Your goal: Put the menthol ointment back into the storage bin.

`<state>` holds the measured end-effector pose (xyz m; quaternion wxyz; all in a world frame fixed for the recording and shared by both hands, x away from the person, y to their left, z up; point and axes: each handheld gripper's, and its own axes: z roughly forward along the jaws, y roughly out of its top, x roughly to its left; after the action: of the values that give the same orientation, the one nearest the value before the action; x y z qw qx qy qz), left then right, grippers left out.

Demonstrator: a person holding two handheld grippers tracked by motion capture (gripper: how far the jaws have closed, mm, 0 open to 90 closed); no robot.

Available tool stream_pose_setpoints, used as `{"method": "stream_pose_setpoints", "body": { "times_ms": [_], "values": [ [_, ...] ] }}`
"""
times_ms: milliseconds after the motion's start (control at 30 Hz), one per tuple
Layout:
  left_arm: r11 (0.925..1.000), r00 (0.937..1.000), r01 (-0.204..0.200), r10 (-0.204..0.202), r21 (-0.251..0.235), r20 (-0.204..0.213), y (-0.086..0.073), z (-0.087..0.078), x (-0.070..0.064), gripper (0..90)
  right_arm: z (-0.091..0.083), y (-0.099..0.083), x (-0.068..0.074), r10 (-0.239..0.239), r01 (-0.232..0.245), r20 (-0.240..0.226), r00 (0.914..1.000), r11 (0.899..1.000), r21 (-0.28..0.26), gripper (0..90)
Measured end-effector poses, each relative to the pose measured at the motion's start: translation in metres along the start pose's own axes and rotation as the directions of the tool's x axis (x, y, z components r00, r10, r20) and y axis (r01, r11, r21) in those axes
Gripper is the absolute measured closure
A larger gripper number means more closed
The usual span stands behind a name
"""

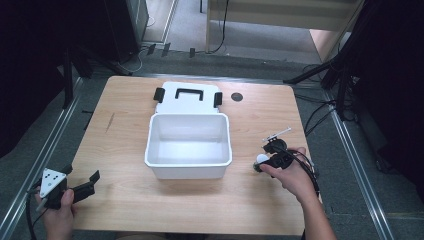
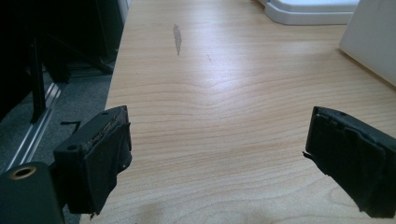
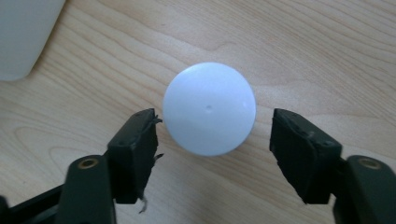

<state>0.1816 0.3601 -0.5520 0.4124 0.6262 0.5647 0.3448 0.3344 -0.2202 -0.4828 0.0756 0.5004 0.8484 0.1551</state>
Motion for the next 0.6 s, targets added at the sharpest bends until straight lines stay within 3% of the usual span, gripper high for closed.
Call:
{"method": "stream_pose_setpoints", "body": {
  "times_ms": [33, 133, 167, 400, 600],
  "values": [
    [1.0, 1.0, 0.0, 0.0, 0.0, 0.0, 0.0, 0.0, 0.0, 7.8, 0.003, 0.002, -0.001, 0.003, -0.003, -0.01, 0.9999, 1.0, 0.011, 40.7],
    [1.0, 1.0, -0.001, 0.001, 0.003, 0.001, 0.0, 0.0, 0.0, 7.8, 0.006, 0.004, -0.001, -0.006, 0.006, -0.02, 0.9998, 1.0, 0.018, 41.9],
    [1.0, 1.0, -0.001, 0.001, 0.003, 0.001, 0.0, 0.0, 0.0, 7.8, 0.009, 0.005, 0.0, -0.012, 0.012, -0.022, 0.9997, 1.0, 0.026, 50.0],
    [1.0, 1.0, -0.002, 0.002, 0.004, 0.001, 0.0, 0.0, 0.0, 7.7, 0.006, 0.01, 0.005, -0.045, 0.046, -0.016, 0.9988, 0.998, 0.044, 51.4],
    [1.0, 1.0, -0.002, 0.002, 0.004, -0.001, 0.0, 0.0, -0.001, 7.7, -0.01, 0.018, 0.01, -0.054, 0.055, -0.039, 0.9978, 0.998, 0.031, 51.5]
  ]
}}
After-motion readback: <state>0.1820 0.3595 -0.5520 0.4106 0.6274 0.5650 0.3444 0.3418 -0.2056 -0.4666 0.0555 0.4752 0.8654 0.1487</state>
